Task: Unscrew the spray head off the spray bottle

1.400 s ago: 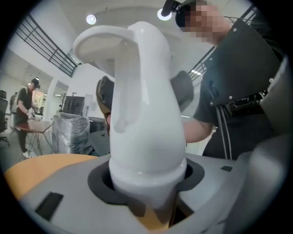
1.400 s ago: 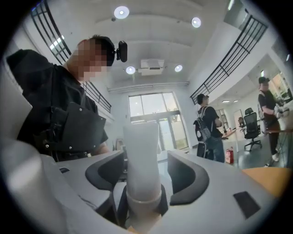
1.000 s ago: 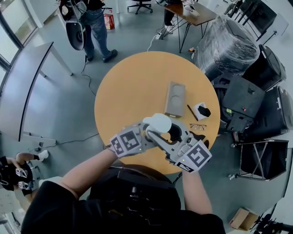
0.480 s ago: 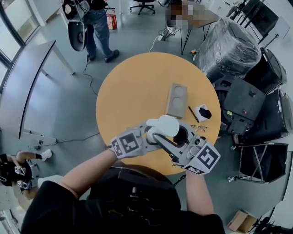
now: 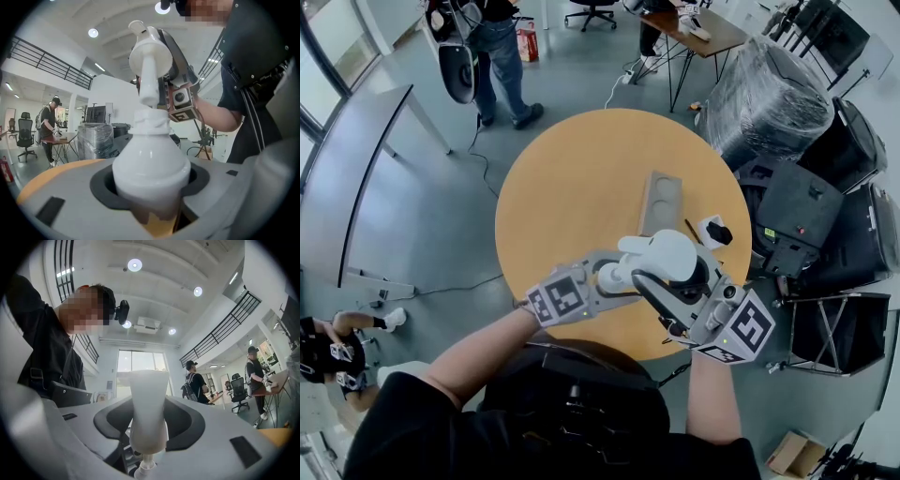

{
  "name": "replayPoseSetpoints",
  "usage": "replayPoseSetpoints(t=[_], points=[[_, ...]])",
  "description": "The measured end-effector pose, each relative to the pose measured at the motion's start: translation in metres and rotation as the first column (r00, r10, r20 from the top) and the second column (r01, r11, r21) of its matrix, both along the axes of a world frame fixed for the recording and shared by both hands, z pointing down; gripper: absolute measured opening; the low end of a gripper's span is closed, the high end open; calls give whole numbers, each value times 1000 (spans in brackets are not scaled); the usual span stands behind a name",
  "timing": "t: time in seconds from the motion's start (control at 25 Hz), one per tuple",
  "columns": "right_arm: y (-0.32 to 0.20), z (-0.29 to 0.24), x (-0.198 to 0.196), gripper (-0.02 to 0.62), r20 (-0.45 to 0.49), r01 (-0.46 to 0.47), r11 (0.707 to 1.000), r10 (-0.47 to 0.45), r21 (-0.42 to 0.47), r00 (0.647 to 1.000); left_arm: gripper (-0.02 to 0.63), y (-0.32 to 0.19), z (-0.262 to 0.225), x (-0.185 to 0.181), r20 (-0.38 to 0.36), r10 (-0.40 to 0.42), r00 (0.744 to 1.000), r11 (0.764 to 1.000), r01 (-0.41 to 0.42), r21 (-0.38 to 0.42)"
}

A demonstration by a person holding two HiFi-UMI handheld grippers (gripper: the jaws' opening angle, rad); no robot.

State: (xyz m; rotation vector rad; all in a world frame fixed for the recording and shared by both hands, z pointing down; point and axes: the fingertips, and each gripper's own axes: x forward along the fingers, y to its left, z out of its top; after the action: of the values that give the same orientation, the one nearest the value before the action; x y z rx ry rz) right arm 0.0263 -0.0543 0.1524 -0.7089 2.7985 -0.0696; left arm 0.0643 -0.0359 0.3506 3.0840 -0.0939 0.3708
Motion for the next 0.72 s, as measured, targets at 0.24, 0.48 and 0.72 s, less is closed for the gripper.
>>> replayPoseSetpoints(t=[0.24,0.48,0.72], points=[[1,-14,13,198,-1,-7,1000,7,24,1000,287,-7,23,1,9,-23,1000,1000,23,8],[-4,-11,17,198,-24,-32,999,33,20,999,287,-23,40,-20,7,-99,995,995,98,20],[-16,26,34,198,-60,-70,994,65,-84,996,287,-28,37,-24,-13,-120,993,992,121,44]])
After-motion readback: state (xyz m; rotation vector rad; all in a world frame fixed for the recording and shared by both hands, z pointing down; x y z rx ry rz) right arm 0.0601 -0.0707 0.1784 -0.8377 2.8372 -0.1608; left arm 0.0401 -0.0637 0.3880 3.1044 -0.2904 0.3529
